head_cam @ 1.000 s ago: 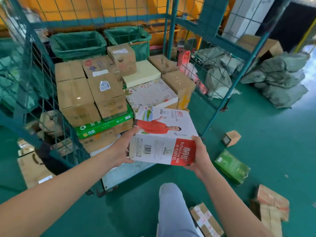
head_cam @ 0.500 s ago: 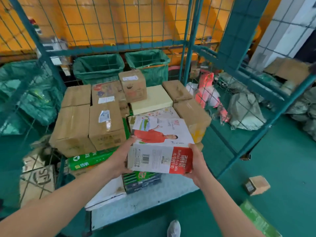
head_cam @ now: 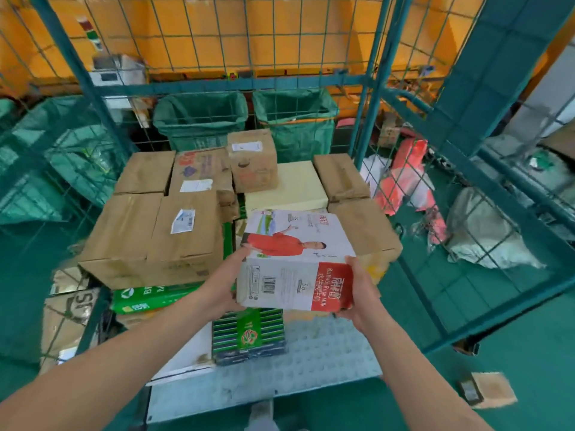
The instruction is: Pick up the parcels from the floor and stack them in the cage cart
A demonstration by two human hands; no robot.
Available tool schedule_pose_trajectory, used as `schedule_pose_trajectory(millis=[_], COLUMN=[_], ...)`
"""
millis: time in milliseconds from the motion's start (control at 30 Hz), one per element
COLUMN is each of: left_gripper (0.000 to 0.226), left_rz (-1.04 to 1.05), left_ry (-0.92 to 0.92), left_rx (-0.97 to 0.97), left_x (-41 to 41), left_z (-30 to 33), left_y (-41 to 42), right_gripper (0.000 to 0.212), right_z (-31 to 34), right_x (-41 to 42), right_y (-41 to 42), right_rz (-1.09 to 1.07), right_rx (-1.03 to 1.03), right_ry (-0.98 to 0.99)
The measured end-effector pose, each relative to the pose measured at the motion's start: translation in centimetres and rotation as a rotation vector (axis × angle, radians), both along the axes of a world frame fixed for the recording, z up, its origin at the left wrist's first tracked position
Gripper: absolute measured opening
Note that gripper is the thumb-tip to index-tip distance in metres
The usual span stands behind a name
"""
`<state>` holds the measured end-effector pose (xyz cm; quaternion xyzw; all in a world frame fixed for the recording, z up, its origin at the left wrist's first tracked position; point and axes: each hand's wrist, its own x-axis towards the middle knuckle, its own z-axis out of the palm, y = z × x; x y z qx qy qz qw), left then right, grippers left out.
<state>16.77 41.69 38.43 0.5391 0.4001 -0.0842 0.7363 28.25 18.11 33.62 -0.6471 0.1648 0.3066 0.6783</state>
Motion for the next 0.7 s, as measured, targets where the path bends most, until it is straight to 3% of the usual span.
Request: schedule_pose_trajectory(millis=[100,233,300,433,700], left_gripper=[0.045,0.075,0.070,0.051,0.043], left_rz=[-0.018,-0.030,-0.034,-0.010,-0.012], left_ry=[0.021,0.026,0.029,0.032,0.034], left_rx=[-0.015,-0.065,-0.081,-0.092,-0.106], left_x=[2.5,6.6,8.4,13.0,22.4], left_z=[-0.8,-2.9,-2.8,-3.7,-6.0], left_y=[0.5,1.9,2.1,3.6,8.3], right_gripper=[0.070,0.079,0.079,0.056,0.069], right_z=[-0.1,-0.3,-0.4,-0.3,-0.7], right_x=[2.3,5.6,7.3,11.9,21.1], right_y=[0.1,0.4,0.6,2.2,6.4], right_rz=[0.053,0.012,-0.004,-0.016,0.077], right_rx=[0.000,-0.029,-0.035,-0.092,-0.171], right_ry=[-0.010,-0.001,0.017,0.023,-0.006])
